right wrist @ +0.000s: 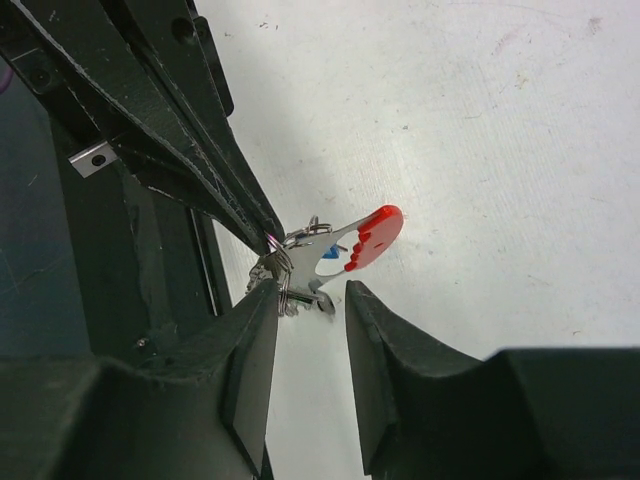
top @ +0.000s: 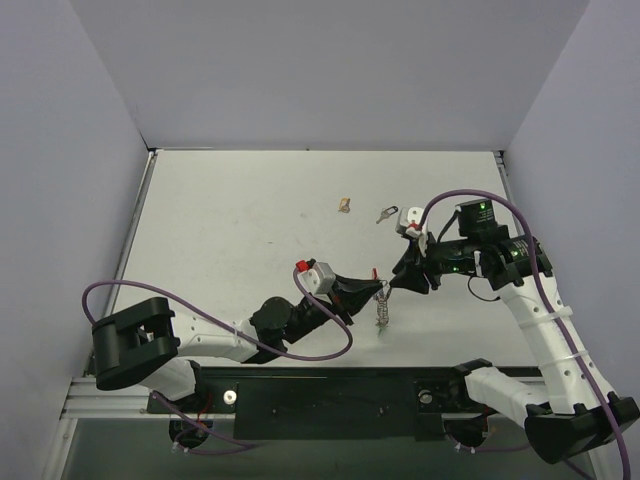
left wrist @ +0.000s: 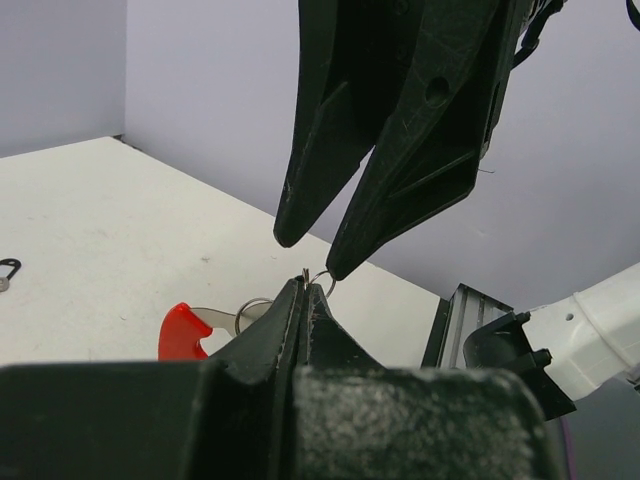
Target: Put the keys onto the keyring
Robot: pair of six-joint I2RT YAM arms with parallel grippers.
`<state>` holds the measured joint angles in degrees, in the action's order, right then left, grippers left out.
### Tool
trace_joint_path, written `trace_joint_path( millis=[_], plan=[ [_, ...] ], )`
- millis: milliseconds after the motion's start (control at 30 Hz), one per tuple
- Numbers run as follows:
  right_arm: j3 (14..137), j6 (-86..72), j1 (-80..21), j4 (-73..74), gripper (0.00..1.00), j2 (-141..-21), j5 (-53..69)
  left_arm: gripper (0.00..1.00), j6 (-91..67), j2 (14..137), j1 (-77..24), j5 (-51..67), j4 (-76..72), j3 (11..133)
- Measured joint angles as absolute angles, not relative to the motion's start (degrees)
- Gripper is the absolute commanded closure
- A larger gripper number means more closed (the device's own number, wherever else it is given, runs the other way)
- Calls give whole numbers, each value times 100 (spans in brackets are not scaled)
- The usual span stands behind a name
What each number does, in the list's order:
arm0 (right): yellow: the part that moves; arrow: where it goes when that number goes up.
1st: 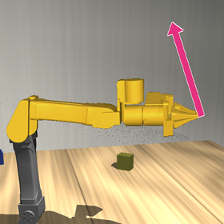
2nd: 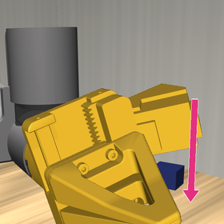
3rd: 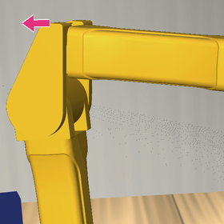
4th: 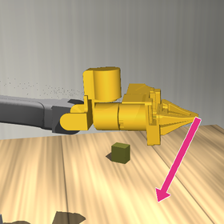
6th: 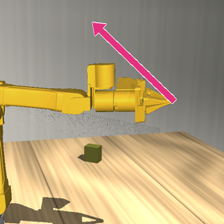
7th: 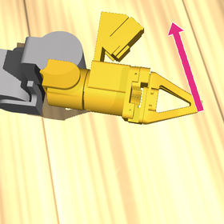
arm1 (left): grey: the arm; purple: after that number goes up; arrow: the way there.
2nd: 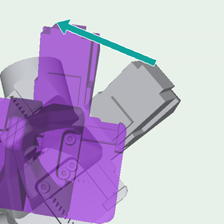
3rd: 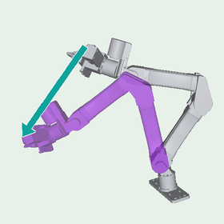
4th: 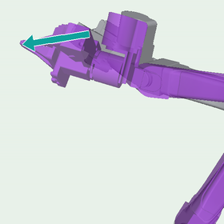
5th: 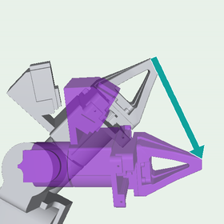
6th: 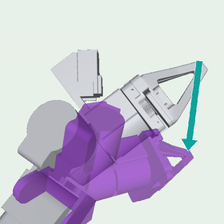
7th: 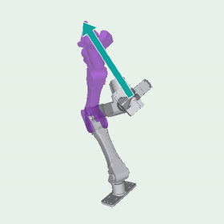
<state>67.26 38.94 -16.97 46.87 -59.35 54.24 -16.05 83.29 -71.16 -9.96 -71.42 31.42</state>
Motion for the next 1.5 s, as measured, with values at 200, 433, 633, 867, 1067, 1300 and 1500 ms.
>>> trace_joint_path(
  millis=[200,433,633,867,1067,1300,1500],
  plan=[
    [6689,3850,-1776,4648,78,-5924,5424,100,-1588,8329,-7116,-1026,-7142,3142],
    [6635,3793,-1848,4646,91,-5924,5376,100,-1579,8326,-7116,-1033,-7142,3142],
    [6624,3747,-1887,4646,100,-5924,5308,100,-1527,8315,-7116,-1072,-7142,3142],
    [6604,3747,-1964,4646,100,-5924,5229,100,-1472,8305,-7116,-1094,-7142,3142],
    [6604,3747,-2034,4644,100,-5924,5234,100,-1459,8305,-7102,-1092,-7142,3188],
    [6506,3671,-2115,4508,100,-5927,5352,100,-1461,8309,-7057,-1046,-7140,3236],
    [6479,3573,-2099,4436,96,-5927,5448,100,-1494,8318,-7000,-967,-7148,3238]
  ],
)
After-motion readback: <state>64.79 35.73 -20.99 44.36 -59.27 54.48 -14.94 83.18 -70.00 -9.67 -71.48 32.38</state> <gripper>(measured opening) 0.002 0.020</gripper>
